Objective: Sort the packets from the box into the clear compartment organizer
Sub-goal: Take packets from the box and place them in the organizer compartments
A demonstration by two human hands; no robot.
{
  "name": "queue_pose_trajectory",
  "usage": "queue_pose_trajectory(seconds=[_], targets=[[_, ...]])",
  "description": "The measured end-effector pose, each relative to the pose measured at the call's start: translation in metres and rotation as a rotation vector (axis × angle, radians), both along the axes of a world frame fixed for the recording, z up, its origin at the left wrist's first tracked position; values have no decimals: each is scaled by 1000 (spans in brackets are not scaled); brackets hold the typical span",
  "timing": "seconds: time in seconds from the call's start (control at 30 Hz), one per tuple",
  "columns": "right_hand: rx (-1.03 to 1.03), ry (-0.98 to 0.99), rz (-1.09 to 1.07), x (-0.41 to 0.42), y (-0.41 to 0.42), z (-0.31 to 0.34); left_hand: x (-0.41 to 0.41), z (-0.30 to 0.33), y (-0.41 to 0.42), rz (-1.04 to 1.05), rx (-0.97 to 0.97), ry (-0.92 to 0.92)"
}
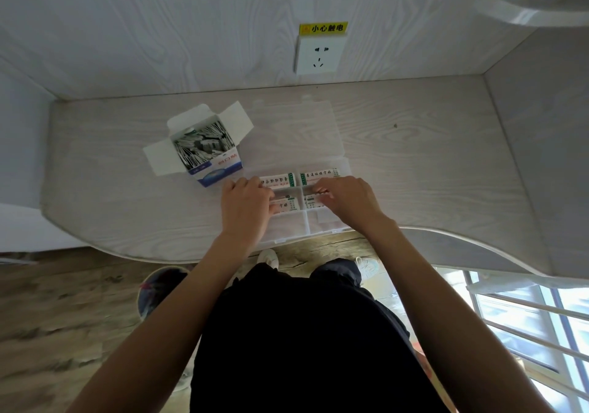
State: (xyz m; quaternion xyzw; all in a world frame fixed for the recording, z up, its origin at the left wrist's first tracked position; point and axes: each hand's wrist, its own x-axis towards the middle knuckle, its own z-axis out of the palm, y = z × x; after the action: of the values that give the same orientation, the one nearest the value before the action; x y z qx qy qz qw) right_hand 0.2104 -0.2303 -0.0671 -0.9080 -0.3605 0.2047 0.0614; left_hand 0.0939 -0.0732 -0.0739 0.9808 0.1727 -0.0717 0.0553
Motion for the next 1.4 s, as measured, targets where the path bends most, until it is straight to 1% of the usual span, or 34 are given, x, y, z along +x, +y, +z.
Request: queue_pose_trajectory(seconds=[0.03,0.17,0.27,0.37,0.47,0.53,0.6,0.7,0.73,0.8,0.83,0.87,0.9,0.93,0.97,1.03,1.1,1.17,1.23,1.27,1.33,1.4], targets=[[13,6,-28,0,-1,1,0,-1,0,-7,17,23],[-83,-89,-31,1,-4,-2,2,-2,1,-7,31,67],[-56,-42,-52,-2,0,-3,4,-1,1,-10,20,55],[-46,-25,-81,-3,1,-2,4,-1,0,-21,54,47],[-46,-66,-76,-3,-2,0,3,0,1,-32,55,57],[-43,-113,-58,-3,-6,1,2,2,2,-40,15,30],[36,-113,-97,-2,-11,2,-1,5,4,-42,-86,-60],[352,-34,-240,-4,-16,9,-8,17,10,-130,-279,-315],[463,-3,-275,-6,-15,13,-12,22,13,-173,-312,-447],[639,29,-294,-12,-7,25,-19,34,22,-164,-299,-710],[703,22,-284,-15,0,31,-22,38,29,-113,-265,-790],[756,-7,-262,-18,10,36,-26,41,39,-44,-221,-827],[790,-57,-234,-20,22,40,-30,42,50,29,-177,-813],[802,-112,-192,-24,37,42,-34,41,62,101,-140,-752],[796,-167,-142,-26,53,44,-35,38,73,163,-122,-652],[767,-252,-35,-28,85,46,-36,30,93,278,-149,-430],[659,-260,62,-24,116,50,-32,23,105,350,-219,-295],[415,-260,167,-21,149,53,-30,19,111,402,-319,-284],[140,-340,246,-20,175,53,-28,18,111,441,-385,-319],[42,-380,276,-21,185,52,-28,19,111,454,-396,-345],[-58,-438,313,-26,200,47,-29,20,112,463,-409,-390],[-74,-426,328,-31,209,45,-32,18,115,472,-426,-415]])
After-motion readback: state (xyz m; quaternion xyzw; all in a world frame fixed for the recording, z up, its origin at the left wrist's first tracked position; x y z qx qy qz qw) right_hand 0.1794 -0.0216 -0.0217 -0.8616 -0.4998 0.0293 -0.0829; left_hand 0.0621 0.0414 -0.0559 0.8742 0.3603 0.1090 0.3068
